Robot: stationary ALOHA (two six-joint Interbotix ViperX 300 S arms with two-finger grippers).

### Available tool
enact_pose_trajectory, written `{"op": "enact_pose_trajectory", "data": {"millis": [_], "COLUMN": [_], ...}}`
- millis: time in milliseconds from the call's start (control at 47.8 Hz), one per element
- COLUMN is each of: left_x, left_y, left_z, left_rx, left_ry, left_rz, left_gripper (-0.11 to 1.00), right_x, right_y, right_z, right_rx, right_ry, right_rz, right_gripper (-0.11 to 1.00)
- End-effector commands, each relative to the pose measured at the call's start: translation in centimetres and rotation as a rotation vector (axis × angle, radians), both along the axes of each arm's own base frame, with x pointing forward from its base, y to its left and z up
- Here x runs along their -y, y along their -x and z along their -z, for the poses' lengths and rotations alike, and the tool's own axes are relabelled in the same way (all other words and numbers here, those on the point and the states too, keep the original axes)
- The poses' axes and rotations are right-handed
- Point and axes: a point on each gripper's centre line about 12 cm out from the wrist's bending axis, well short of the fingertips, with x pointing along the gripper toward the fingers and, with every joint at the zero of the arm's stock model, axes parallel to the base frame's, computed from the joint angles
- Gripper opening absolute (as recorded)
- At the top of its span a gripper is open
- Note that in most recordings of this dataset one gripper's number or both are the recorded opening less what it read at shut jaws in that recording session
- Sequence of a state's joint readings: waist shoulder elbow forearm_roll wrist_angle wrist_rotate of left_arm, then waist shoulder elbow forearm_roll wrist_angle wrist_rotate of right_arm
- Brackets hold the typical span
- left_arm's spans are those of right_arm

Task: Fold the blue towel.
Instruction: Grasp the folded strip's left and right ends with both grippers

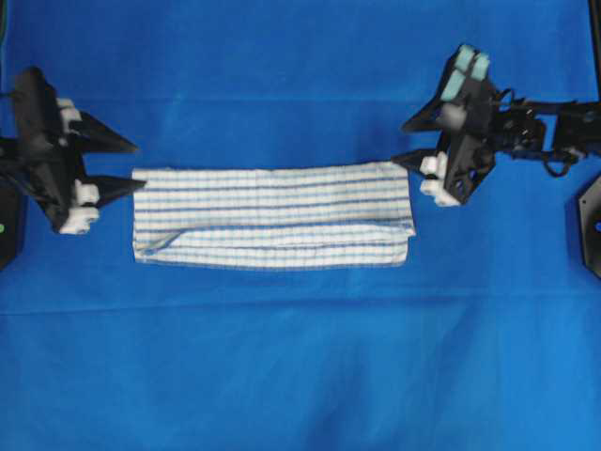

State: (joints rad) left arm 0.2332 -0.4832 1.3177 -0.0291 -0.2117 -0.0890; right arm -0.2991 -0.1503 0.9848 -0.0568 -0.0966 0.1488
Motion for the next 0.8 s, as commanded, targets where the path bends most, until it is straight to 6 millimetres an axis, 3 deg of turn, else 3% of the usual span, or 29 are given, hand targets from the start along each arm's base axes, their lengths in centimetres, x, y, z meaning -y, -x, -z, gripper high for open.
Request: {"op": "enact_pose_trajectory", "data": {"millis": [0,272,586,712,774], "left_x": [-0.4,-1.7,-1.9,-1.9,-1.9], "left_y": [-1.1,-1.9,-1.9,-1.8,-1.7], "left_z": [0.8,4.5,4.8,4.9,5.0], "left_rx": [-0.024,-0.169,-0.180,-0.192,-0.207], "left_ry": [0.006,0.044,0.053,0.066,0.070], "left_rz": [-0.008,-0.051,-0.066,-0.075,-0.075], "left_gripper": [0.58,0.58,0.58,0.54,0.47], "right_x": [0.3,0.4,0.9,0.7,0.6], "right_y": [-0.9,-1.0,-0.4,-0.4,-0.5], "right_z": [0.4,3.4,4.0,4.0,4.1], "right_rx": [-0.004,-0.093,-0.111,-0.114,-0.119], "right_ry": [0.002,-0.025,-0.032,-0.031,-0.027], "right_rz": [-0.002,-0.002,0.018,0.011,0.001], "right_gripper": [0.63,0.62,0.61,0.53,0.41]}}
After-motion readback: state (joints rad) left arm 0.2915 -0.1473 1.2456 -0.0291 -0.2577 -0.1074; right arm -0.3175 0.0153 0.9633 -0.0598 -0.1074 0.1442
